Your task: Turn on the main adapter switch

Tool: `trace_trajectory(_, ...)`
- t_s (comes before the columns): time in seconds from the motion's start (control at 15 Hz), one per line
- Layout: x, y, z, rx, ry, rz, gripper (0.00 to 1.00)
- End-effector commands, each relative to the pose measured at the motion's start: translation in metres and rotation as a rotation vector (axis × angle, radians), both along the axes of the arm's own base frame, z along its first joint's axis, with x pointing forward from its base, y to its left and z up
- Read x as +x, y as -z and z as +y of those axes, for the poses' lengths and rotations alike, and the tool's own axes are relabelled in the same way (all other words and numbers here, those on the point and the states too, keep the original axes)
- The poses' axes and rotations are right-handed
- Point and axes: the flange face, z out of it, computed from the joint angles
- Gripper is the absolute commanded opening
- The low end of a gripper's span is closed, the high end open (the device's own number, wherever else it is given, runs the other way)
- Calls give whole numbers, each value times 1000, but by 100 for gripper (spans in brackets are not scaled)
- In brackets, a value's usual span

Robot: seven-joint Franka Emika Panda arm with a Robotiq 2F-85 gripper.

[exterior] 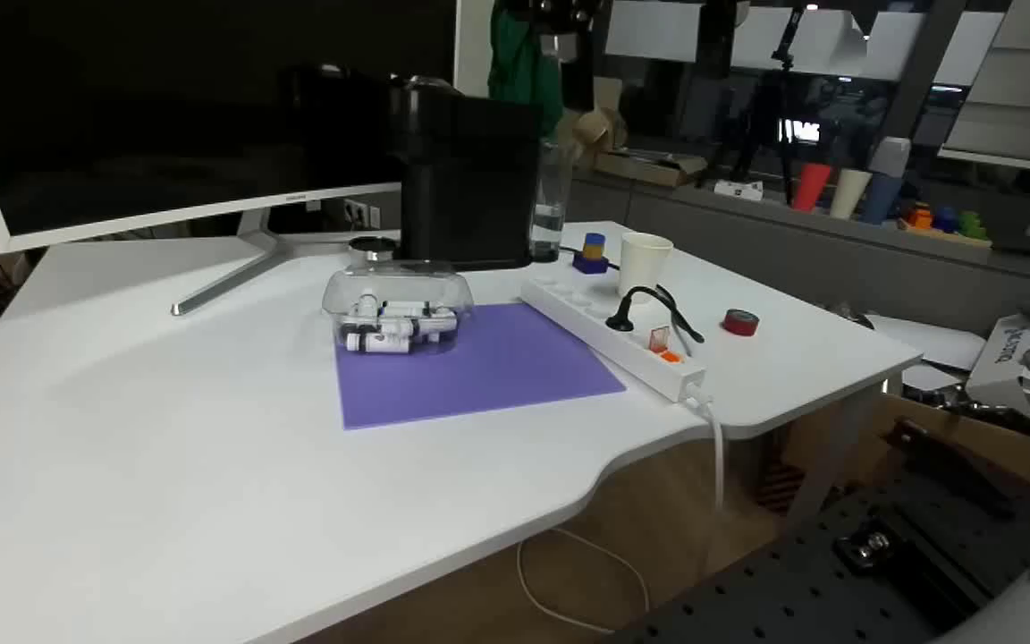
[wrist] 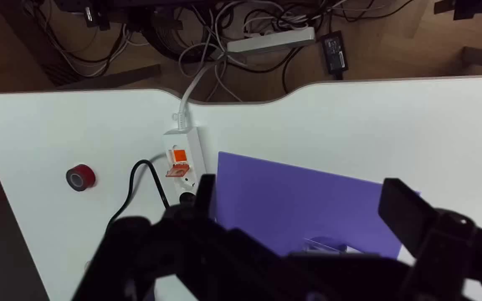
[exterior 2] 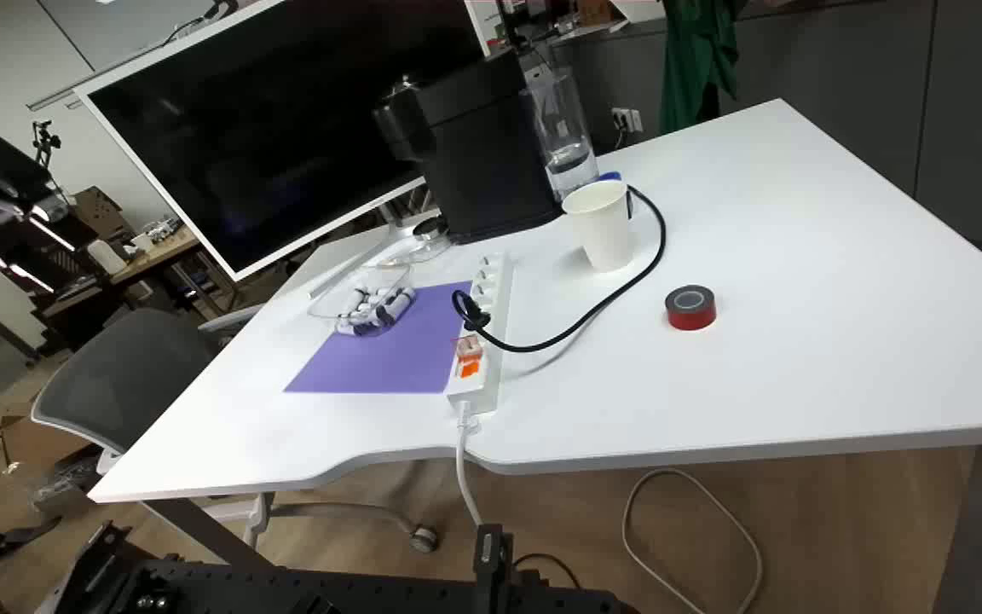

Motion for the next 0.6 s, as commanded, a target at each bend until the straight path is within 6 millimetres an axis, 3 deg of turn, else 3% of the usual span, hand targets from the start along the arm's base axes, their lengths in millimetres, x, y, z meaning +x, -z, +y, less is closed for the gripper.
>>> trace_trajectory(0.0,0,1,0,-2,1,6,100)
trace_trajectory(0.53,0,5,-1,-3,4,19,100)
